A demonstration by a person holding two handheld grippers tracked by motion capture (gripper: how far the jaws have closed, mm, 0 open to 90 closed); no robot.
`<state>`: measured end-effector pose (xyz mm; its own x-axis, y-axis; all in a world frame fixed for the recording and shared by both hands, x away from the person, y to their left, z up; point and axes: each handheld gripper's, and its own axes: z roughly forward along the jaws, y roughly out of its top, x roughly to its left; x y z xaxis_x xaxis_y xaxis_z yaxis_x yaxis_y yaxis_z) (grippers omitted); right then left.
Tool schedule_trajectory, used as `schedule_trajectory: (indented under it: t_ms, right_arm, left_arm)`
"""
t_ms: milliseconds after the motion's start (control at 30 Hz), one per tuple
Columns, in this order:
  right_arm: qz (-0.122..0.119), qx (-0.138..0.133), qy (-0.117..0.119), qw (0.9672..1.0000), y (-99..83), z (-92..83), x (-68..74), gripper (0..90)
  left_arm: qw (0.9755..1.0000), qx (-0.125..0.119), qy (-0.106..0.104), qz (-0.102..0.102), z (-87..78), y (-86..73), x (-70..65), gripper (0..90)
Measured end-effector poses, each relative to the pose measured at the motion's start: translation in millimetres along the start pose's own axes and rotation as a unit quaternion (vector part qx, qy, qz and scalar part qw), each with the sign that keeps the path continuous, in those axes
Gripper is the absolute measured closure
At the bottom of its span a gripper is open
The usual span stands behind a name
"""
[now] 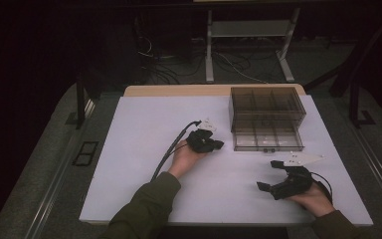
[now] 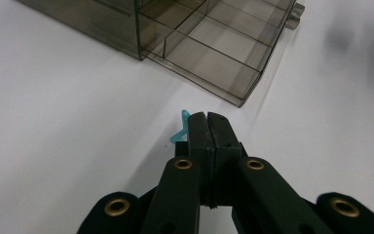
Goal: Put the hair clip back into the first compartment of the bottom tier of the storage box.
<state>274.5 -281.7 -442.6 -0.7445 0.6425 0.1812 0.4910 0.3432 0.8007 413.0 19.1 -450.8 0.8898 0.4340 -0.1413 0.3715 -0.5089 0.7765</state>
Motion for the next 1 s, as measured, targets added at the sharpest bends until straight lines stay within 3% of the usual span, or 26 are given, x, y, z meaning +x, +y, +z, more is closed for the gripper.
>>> schedule_trajectory:
  t_ms: [67, 400, 1000]
  right_arm:
    - [-0.001, 0.0, 0.0, 1.0, 0.0, 0.0, 0.0, 0.2]
    - [-0.002, -0.001, 0.001, 1.0, 0.0, -0.2, 0.5, 0.2]
    - [-0.001, -0.004, 0.0, 1.0, 0.1, 0.0, 0.6, 0.2]
  left_arm:
    - [1.0, 0.0, -0.002, 0.007, -2.5, 0.9, 1.2, 89.6]
    - [0.9998, -0.02, -0.008, -0.003, -14.3, 2.4, 4.3, 89.6]
    - [0.9991, -0.036, -0.024, -0.004, -27.3, 5.6, 5.6, 89.6]
